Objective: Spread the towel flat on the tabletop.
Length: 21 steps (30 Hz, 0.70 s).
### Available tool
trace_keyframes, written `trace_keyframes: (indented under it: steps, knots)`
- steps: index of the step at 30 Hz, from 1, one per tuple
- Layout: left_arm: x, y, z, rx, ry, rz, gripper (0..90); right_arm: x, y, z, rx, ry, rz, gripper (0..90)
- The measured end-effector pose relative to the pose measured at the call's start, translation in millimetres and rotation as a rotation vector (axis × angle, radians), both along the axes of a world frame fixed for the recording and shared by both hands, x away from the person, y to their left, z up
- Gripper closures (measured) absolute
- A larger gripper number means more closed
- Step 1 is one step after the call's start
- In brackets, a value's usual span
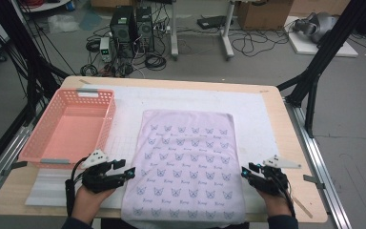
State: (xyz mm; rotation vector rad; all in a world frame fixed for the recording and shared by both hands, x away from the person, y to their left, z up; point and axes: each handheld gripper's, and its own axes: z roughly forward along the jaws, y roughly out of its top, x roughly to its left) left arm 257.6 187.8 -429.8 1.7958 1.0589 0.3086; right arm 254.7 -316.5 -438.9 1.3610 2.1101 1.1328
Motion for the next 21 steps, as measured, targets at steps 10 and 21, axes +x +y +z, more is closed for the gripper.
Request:
trace_keyframes:
  steps: [10, 21]
  knots:
    - [34.9, -12.0, -4.0, 0.002, 0.010, 0.030, 44.4, 44.0, 18.9, -8.1, -0.068, 0.061, 0.014, 88.4]
    - [93.4, -19.5, -4.9, 0.040, 0.011, 0.115, 49.1, 49.1, -10.5, -1.2, 0.009, 0.044, -0.022, 61.6]
